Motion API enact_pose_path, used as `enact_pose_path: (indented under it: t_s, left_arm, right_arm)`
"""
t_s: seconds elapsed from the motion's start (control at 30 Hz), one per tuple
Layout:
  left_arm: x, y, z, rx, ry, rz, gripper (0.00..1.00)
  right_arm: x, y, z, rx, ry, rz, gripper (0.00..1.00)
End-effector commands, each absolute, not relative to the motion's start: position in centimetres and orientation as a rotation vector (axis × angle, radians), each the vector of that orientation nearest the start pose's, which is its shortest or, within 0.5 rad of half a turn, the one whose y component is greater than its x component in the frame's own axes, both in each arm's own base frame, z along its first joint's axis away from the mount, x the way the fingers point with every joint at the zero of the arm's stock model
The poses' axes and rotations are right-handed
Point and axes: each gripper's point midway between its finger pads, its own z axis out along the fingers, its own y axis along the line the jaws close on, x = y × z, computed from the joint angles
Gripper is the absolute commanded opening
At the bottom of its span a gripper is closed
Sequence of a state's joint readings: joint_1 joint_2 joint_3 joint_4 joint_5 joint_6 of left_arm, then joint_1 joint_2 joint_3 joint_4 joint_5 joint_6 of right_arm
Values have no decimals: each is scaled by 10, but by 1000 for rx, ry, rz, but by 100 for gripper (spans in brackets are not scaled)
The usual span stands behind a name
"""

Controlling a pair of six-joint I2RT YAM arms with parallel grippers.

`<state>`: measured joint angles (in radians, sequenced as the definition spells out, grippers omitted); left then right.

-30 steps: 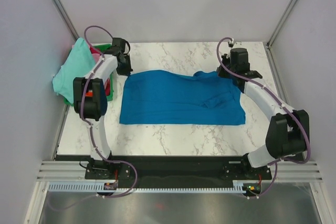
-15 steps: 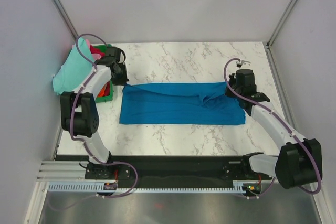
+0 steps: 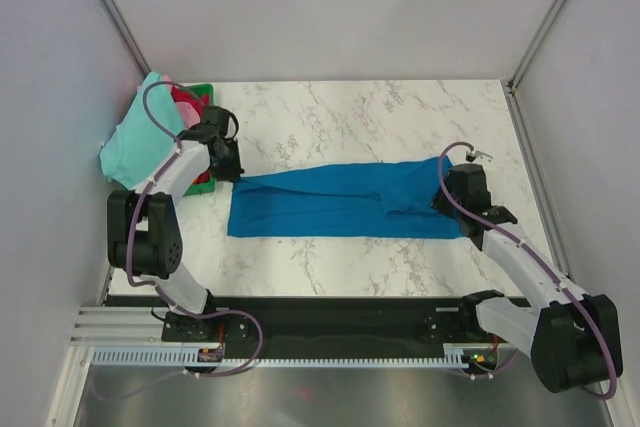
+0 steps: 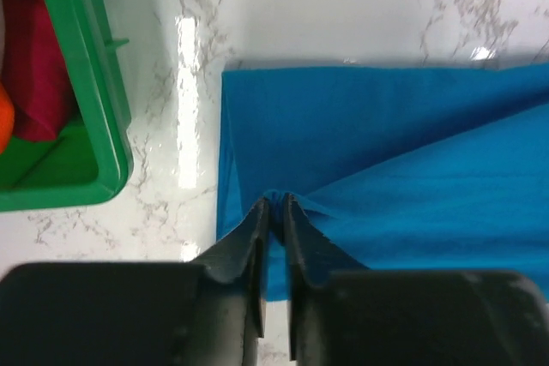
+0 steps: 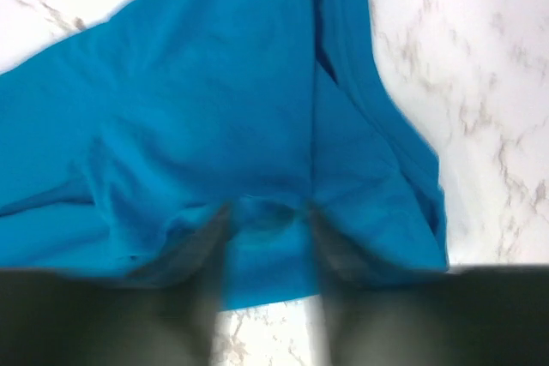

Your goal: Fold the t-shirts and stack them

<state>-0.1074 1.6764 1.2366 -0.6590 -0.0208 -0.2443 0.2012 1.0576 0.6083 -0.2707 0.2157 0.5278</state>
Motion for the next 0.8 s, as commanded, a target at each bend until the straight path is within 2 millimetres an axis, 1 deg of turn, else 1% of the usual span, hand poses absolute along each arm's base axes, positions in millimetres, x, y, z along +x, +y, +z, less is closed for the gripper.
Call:
enact_pose_path:
  t_s: [0.0,0.03,0.07,0.1,0.13,0.17,0.2,0.23,0.27,0.33,0.4,0.47,0.5,0.53,0.57,0.6,0.67,0.7,0.77]
  left_arm:
    - [350,-44,97,-235,2658,-76,19]
    - [346,-42,99,-242,2660,-62,33]
    - [338,-40,96,-251,2680,-50,53]
    - [335,-40,97,-252,2680,-49,58]
    - [333,-41,103,-247,2665,-54,61]
    - [332,-40,106,-238,2659,-40,63]
    - [331,-35,112,-235,2642,33,63]
    - [331,-31,122,-236,2611,93,64]
    - [335,-28,129,-244,2585,107,64]
    - [338,-32,140,-242,2557,104,64]
    - [346,-44,148,-213,2538,82,64]
    - [354,-53,144,-208,2548,77,64]
    - [355,-63,140,-182,2563,71,64]
    - [358,-69,137,-172,2565,68,64]
    - [362,-74,128,-180,2584,83,63]
    - [363,-82,123,-164,2595,83,63]
    - [369,-90,115,-170,2610,81,61]
    - [371,-91,105,-172,2634,94,60]
    - [376,-95,97,-186,2644,92,57]
  right_arm:
    - [279,34,76,638,2244,98,68]
    - [276,31,75,666,2233,92,73]
    - [271,30,70,702,2231,90,74]
    - [270,28,71,716,2218,88,76]
    - [272,27,77,725,2193,90,76]
    - [274,27,81,727,2179,99,76]
    - [277,29,86,724,2168,112,76]
    - [281,34,95,707,2161,147,75]
    - [283,35,98,704,2157,160,75]
    - [289,40,107,699,2148,189,73]
    - [292,45,113,694,2141,227,72]
    - [296,49,117,686,2131,252,71]
    - [299,52,120,678,2121,268,70]
    - [303,54,120,664,2124,274,70]
    - [307,57,122,648,2124,285,69]
    - [312,63,125,626,2116,318,69]
    - [320,71,125,591,2138,338,68]
    - [324,74,125,581,2143,347,67]
    - [329,78,116,569,2179,336,67]
